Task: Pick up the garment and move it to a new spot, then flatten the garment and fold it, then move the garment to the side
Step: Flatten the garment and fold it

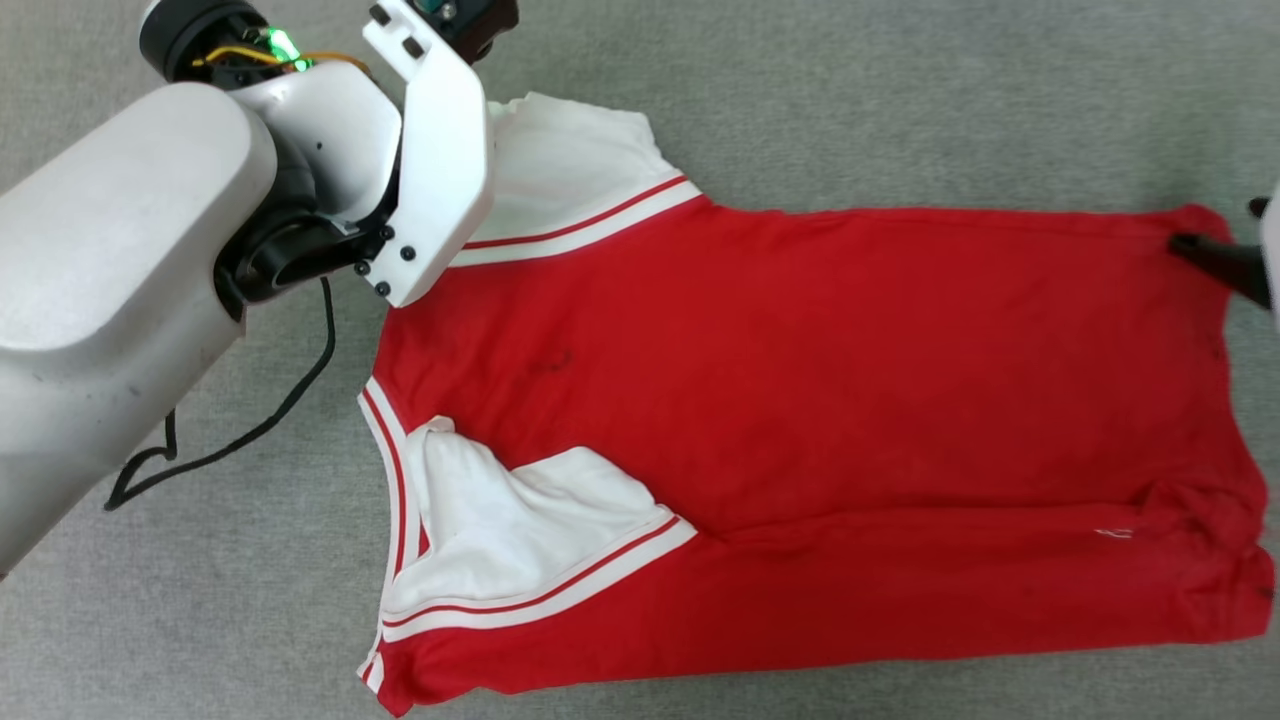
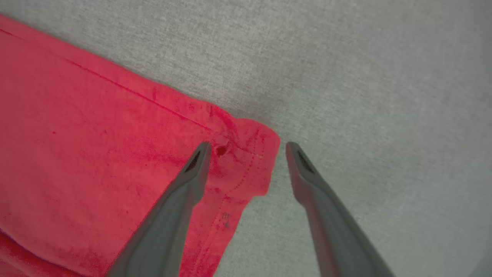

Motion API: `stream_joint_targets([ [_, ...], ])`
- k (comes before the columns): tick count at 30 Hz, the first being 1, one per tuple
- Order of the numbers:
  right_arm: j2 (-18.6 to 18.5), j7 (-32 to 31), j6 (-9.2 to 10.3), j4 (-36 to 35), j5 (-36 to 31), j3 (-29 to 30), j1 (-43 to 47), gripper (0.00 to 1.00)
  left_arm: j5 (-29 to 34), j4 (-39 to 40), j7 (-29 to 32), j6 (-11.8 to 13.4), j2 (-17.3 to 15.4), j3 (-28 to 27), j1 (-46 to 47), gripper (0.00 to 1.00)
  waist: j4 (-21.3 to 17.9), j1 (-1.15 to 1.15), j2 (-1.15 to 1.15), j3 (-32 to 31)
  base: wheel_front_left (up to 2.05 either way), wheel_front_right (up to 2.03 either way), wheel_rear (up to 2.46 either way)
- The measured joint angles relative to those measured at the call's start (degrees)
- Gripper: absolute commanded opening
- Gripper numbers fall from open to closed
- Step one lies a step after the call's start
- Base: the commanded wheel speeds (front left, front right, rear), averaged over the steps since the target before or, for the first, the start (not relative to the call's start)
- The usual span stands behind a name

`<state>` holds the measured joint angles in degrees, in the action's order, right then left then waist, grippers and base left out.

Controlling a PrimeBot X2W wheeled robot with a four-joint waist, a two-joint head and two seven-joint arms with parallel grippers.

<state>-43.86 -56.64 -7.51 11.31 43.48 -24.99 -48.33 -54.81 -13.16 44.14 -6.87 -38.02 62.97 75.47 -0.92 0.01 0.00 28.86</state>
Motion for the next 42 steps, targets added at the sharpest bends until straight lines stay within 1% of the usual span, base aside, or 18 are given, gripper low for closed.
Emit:
stream_joint_targets([
  [4, 2.1, 1.2, 0.00, 3.5, -0.1, -1.6, 0.1, 1.00, 0.1, 0.1, -0.6, -0.2, 0.0, 0.1, 0.6, 0.00, 1.1, 0.00, 0.00, 1.5, 0.00, 0.00, 0.00],
  [9, 2.4, 3.6, 0.01, 5.7, -0.1, -4.3, 0.2, 1.00, 0.0, -0.3, -1.6, -0.3, -0.3, 0.4, 1.1, 0.00, 1.7, -0.01, 0.00, 2.8, 0.00, 0.00, 0.00],
  [10, 2.5, 4.4, 0.01, 6.0, 0.2, -4.5, 0.2, 0.03, -0.2, -0.5, -1.9, -0.3, -0.2, 0.4, 1.1, 0.00, 1.8, -0.01, 0.00, 2.9, 0.00, 0.00, 0.00],
  [11, 2.4, 5.2, 0.01, 6.4, 0.6, -4.8, 0.1, 0.00, -0.5, -0.7, -2.1, -0.3, -0.3, 0.4, 1.1, 0.00, 1.8, -0.01, 0.00, 3.0, 0.00, 0.00, 0.00],
  [15, 2.4, 9.7, 0.00, 7.2, 1.4, -6.4, -0.5, 0.00, -1.1, -1.7, -3.6, -0.5, -0.3, 0.4, 0.9, 0.00, 1.4, -0.01, 0.00, 2.5, 0.00, 0.00, 0.00],
  [20, 1.7, 16.1, 0.01, 6.8, 2.6, -8.6, -0.3, 0.00, -1.9, -2.2, -6.0, -0.5, -1.0, 0.4, 0.1, 0.00, 1.1, 0.00, 0.00, 0.0, 0.00, 0.00, 0.00],
  [25, -0.2, 22.3, 0.00, 3.9, 2.9, -10.6, 1.1, 0.00, -2.5, 0.3, -8.1, -0.5, -3.6, 0.6, -2.0, 0.00, 0.7, 0.00, 0.00, -3.7, 0.00, 0.00, 0.00],
  [29, -1.6, 25.4, 0.00, 1.7, 3.0, -12.1, 4.4, 0.00, -3.6, 4.3, -10.3, -0.4, -6.3, 1.0, -5.9, 0.00, 0.4, -0.01, 0.00, -7.0, 0.00, 0.00, 0.00],
  [36, -4.2, 28.9, 0.00, -1.5, 2.8, -11.9, 11.7, 0.00, -4.5, 12.0, -12.3, 2.8, -10.6, 2.6, -13.8, 0.00, 0.1, -0.01, 0.00, -12.5, 0.00, 0.00, 0.00],
  [42, -6.0, 31.5, 0.00, -3.7, 2.4, -9.6, 21.1, 0.00, -6.3, 18.3, -14.4, 6.7, -14.2, 4.3, -21.6, 0.00, 0.5, -0.01, 0.00, -16.4, 0.00, 0.00, 0.00],
])
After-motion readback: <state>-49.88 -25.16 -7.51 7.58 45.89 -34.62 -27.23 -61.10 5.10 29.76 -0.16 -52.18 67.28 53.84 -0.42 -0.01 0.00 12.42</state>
